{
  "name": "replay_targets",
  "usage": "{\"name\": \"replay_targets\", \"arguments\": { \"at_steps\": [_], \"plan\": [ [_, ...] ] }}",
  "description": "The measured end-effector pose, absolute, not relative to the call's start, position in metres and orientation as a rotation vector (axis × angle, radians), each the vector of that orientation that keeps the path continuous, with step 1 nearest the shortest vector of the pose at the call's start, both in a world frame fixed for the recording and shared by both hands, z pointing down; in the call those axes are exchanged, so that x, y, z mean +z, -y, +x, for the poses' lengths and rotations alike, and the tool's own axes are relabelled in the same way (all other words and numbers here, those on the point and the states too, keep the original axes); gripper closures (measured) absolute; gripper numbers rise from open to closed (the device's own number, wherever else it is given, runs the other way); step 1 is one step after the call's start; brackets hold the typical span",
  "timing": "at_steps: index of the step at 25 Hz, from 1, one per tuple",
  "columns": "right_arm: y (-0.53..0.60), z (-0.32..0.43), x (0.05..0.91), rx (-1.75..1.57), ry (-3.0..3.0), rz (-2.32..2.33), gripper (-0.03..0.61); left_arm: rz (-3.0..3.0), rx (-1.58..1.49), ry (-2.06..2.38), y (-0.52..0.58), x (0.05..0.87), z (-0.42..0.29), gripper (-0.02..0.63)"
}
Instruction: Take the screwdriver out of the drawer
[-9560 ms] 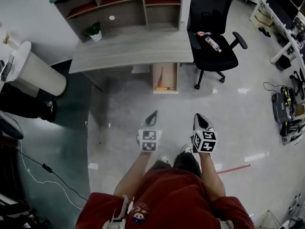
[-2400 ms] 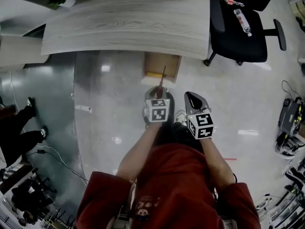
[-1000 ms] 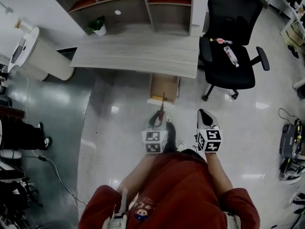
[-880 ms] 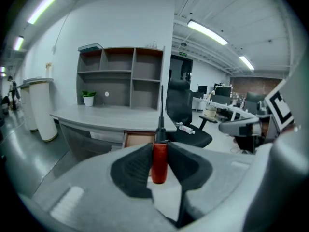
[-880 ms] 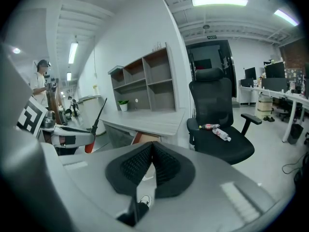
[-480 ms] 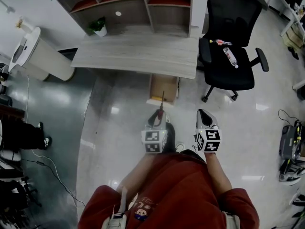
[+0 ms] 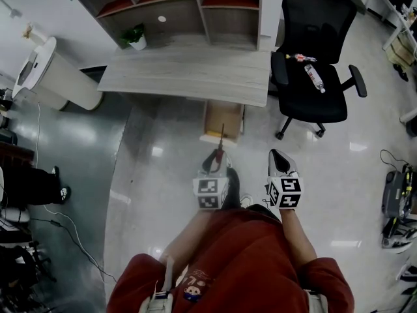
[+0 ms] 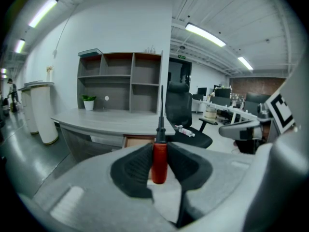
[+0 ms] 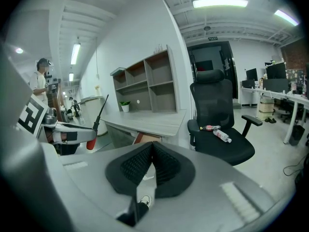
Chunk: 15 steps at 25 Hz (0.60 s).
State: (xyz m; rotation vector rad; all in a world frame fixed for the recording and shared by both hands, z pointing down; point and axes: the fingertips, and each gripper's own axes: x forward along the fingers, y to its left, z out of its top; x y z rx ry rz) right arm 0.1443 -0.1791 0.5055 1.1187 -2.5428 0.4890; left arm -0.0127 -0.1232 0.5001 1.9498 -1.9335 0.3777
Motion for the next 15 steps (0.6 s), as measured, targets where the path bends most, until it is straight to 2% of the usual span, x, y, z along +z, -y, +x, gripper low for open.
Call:
{"name": "replay_targets", "arguments": {
  "at_steps": [15],
  "plan": [
    [0.1717,0.1453,0.5016,0.488,2.543,1.121,0.577,1.964,0.362,1.934,0.1218,0.4902,-0.0102,0.523]
  ]
}}
